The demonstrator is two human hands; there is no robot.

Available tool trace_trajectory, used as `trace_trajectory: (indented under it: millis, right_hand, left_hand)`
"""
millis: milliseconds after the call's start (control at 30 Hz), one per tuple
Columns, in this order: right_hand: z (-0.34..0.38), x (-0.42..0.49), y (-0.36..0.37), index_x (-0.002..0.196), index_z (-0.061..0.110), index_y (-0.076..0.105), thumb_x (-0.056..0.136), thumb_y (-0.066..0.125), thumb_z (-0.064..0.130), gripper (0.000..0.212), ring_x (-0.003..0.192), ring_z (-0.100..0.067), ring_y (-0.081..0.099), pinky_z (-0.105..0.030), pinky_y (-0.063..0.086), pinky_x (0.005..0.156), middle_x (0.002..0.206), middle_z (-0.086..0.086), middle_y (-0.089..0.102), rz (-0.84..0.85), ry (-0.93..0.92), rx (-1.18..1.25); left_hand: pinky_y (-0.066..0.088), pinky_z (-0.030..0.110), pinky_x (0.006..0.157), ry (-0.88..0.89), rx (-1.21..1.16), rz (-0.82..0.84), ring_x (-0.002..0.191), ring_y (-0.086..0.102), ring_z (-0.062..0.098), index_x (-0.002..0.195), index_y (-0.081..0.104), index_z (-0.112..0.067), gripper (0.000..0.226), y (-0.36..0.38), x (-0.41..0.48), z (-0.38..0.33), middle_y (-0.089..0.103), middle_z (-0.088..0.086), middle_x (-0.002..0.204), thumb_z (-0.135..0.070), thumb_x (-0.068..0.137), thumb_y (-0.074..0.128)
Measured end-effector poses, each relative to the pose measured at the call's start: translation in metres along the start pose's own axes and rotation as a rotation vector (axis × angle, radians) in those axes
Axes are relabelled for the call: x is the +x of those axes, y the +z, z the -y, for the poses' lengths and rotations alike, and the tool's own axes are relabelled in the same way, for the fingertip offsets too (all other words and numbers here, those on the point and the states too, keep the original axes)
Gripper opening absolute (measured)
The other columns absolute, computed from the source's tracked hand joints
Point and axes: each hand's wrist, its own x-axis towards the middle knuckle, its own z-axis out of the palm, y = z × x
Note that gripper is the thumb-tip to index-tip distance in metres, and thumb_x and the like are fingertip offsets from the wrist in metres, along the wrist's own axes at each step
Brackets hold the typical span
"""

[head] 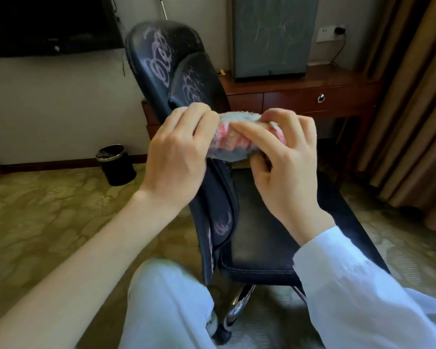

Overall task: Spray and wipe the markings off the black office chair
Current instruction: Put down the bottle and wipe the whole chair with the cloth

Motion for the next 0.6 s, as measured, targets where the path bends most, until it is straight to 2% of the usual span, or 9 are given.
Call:
trace_trajectory:
  millis: [133,233,300,400,600]
  right_hand:
    - [-0.002,-0.013,0.011,0.113,0.015,0.070,0.074,0.056,-0.008,0.047,0.104,-0.038,0.046,-0.024,0.031,0.087,0.118,-0.019,0.057,0.040,0.006,0.010]
    - [-0.014,-0.059,0.026,0.116,0.015,0.067,0.071,0.060,-0.011,0.053,0.105,-0.034,0.042,-0.024,0.030,0.088,0.119,-0.016,0.054,0.163,0.046,0.024]
    - [-0.021,-0.094,0.034,0.119,0.019,0.062,0.070,0.069,-0.011,0.058,0.106,-0.033,0.043,-0.028,0.036,0.087,0.121,-0.013,0.053,0.249,0.063,0.014]
    - [-0.027,-0.137,0.042,0.121,0.026,0.055,0.069,0.078,-0.001,0.063,0.108,-0.032,0.047,-0.035,0.050,0.081,0.122,-0.010,0.054,0.376,0.076,-0.010]
    - [-0.038,-0.184,0.050,0.108,0.024,0.069,0.058,0.087,0.002,0.058,0.110,-0.029,0.044,-0.038,0.056,0.077,0.116,-0.009,0.061,0.539,0.166,-0.050]
  left_hand:
    - [0.052,0.041,0.087,0.051,0.055,0.001,0.099,0.059,0.034,0.103,0.064,0.003,0.026,0.008,-0.016,0.003,0.063,0.018,0.106,-0.001,0.091,0.041]
    - [0.051,0.040,0.093,0.135,0.075,0.019,0.100,0.060,0.033,0.101,0.067,0.001,0.025,0.026,-0.049,-0.002,0.065,0.017,0.106,0.001,0.095,0.043]
    - [0.052,0.036,0.089,0.175,0.069,0.058,0.098,0.062,0.031,0.101,0.068,0.000,0.019,0.041,-0.076,-0.008,0.066,0.016,0.104,0.000,0.091,0.051]
    - [0.053,0.032,0.080,0.179,0.035,0.140,0.093,0.064,0.027,0.104,0.062,-0.004,0.017,0.065,-0.122,-0.014,0.067,0.012,0.102,-0.001,0.089,0.054]
    - [0.055,0.027,0.073,0.107,-0.063,0.268,0.090,0.065,0.022,0.095,0.071,-0.007,0.022,0.099,-0.176,-0.026,0.069,0.008,0.097,-0.007,0.086,0.052]
